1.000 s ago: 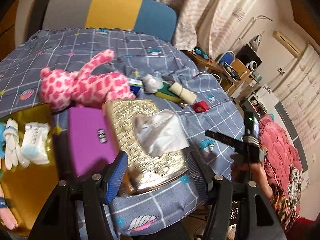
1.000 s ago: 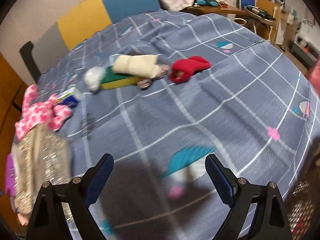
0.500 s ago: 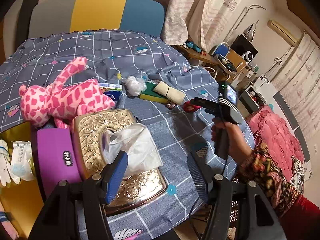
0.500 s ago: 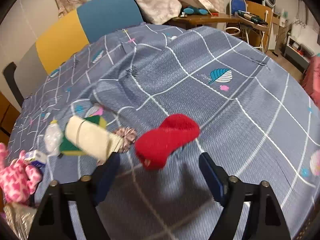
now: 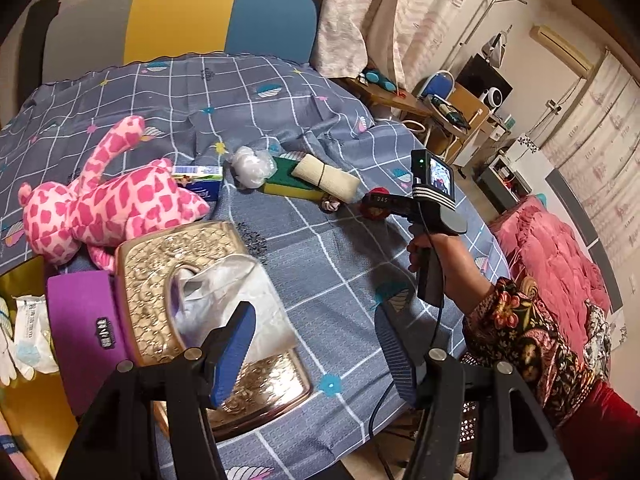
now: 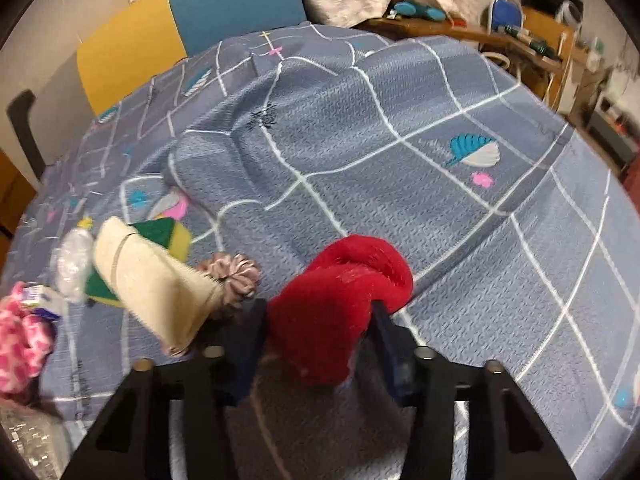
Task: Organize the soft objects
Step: 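Close the right gripper on the red sock and lift it, then grasp the cream rolled pad with the left gripper while the right gripper holds the sock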
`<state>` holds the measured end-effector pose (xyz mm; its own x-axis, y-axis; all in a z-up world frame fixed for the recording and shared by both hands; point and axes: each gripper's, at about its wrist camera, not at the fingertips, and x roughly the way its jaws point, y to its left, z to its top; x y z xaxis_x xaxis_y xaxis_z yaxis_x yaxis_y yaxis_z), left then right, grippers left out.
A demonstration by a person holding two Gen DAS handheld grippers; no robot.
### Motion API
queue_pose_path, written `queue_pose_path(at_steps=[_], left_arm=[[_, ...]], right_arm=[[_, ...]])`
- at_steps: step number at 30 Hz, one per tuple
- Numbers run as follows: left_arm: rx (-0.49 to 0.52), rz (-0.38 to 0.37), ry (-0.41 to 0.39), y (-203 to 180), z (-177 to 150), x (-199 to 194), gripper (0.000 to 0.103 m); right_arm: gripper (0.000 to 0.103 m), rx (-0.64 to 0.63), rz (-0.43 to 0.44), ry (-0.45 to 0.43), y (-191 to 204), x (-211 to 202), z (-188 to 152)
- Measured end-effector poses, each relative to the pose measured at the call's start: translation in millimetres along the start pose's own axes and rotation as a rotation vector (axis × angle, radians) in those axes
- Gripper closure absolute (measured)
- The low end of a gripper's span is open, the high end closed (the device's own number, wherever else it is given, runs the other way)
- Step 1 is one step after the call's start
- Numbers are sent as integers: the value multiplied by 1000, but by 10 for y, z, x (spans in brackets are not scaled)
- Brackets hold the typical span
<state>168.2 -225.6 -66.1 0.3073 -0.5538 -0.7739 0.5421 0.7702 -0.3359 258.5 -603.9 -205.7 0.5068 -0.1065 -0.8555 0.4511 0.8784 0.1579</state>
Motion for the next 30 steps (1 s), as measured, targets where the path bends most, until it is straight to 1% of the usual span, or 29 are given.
queue_pose_path(at_steps=[2, 9, 12, 16, 17, 18, 20, 21, 24, 25, 27, 30], left_arm=[[1, -12, 5, -41, 33, 33, 40], [41, -43, 23, -261, 161, 123, 40], [39, -64, 37, -342, 281, 187, 40], [21, -58, 56, -467, 504, 336, 40], [15, -60, 64, -493, 566, 387, 40], [9, -64, 69, -512, 610, 427, 40], [-23, -65, 89, -530, 732, 562, 40], [-55, -71, 104, -504, 790, 643, 40], [-201, -104, 161, -378, 922, 913, 40], [-238, -105, 170, -349, 951, 995, 40], [-261, -89, 169, -344, 1001, 1120, 40], [-260, -66, 170, -363, 1102, 1347, 39]], right_arm=[[62, 21, 28, 12, -42, -45, -14], [62, 13, 86, -19, -144, -399, -129], [62, 39, 105, -35, -218, -554, -185], [62, 88, 150, -98, -367, -685, -305], [62, 97, 156, -97, -395, -678, -326], [62, 119, 163, -77, -428, -651, -327], [62, 163, 205, -65, -485, -620, -315], [62, 176, 227, -61, -497, -611, -308], [62, 171, 246, -53, -468, -609, -302], [62, 168, 252, -51, -457, -609, -302], [62, 158, 266, -47, -413, -619, -307], [62, 145, 282, -49, -356, -648, -306]])
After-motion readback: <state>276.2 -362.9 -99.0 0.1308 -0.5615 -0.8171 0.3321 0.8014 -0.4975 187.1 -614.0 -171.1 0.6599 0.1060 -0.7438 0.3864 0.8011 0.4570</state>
